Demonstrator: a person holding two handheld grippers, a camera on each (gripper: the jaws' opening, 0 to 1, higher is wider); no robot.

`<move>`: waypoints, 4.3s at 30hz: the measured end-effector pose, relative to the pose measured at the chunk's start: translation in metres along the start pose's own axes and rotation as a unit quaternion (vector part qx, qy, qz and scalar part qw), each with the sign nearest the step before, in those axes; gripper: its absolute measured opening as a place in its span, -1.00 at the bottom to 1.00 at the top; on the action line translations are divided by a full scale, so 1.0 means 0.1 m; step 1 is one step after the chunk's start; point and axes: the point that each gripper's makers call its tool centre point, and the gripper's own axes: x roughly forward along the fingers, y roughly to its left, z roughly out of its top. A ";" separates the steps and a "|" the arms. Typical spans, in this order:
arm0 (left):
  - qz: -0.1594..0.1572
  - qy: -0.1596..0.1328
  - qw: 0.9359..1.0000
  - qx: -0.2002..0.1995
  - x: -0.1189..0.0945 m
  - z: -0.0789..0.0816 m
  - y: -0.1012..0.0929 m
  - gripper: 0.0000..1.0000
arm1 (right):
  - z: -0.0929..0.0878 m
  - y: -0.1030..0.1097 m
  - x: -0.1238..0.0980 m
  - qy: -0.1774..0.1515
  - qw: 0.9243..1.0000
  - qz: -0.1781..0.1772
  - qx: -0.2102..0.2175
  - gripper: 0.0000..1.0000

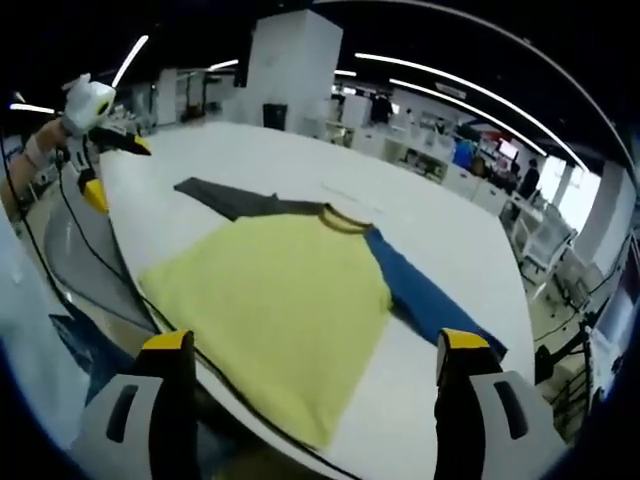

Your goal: Fold the garment on the visible template until the final outline fits inside the template.

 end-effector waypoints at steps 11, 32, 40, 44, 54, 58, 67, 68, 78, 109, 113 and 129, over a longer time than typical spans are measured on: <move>0.014 -0.006 1.000 -0.011 0.11 0.22 -0.04 0.99 | 0.04 -0.40 0.00 -0.006 1.000 -0.001 -0.007 0.99; 0.080 -0.027 0.996 -0.039 0.18 0.56 0.07 0.99 | 0.00 -1.06 0.15 -0.019 1.000 0.006 -0.008 0.94; 0.086 -0.020 0.995 -0.040 0.25 0.58 0.09 0.99 | 0.01 -1.31 0.21 -0.029 1.000 -0.001 -0.003 0.89; 0.085 -0.017 0.995 -0.041 0.31 0.62 0.10 0.99 | -0.02 -1.41 0.20 -0.027 1.000 -0.005 -0.003 0.88; 0.084 -0.012 0.996 -0.035 0.36 0.70 0.16 0.99 | -0.12 -1.64 0.25 -0.017 0.999 -0.024 0.017 0.84; 0.085 -0.010 0.996 -0.028 0.37 0.74 0.20 0.99 | -0.13 -1.68 0.30 -0.013 1.000 -0.021 0.017 0.80; 0.084 -0.012 0.996 -0.029 0.38 0.78 0.20 0.99 | -0.10 -1.78 0.39 -0.025 0.999 -0.008 0.045 0.74; 0.084 -0.012 0.996 -0.030 0.39 0.78 0.20 0.99 | -0.11 -1.78 0.40 -0.024 0.999 -0.009 0.044 0.73; 0.085 -0.016 0.995 -0.041 0.43 0.80 0.22 0.99 | -0.24 -1.91 0.49 -0.006 0.998 -0.014 0.053 0.74; 0.060 -0.003 0.997 -0.043 0.56 0.79 0.20 0.99 | -0.68 -2.36 0.58 0.038 0.993 -0.052 0.099 0.65; 0.062 -0.002 0.997 -0.047 0.56 0.78 0.20 0.98 | -0.76 -2.43 0.61 0.040 0.991 -0.064 0.108 0.63; 0.063 0.005 0.997 -0.047 0.59 0.81 0.22 0.98 | -1.01 -2.63 0.70 0.058 0.986 -0.080 0.137 0.57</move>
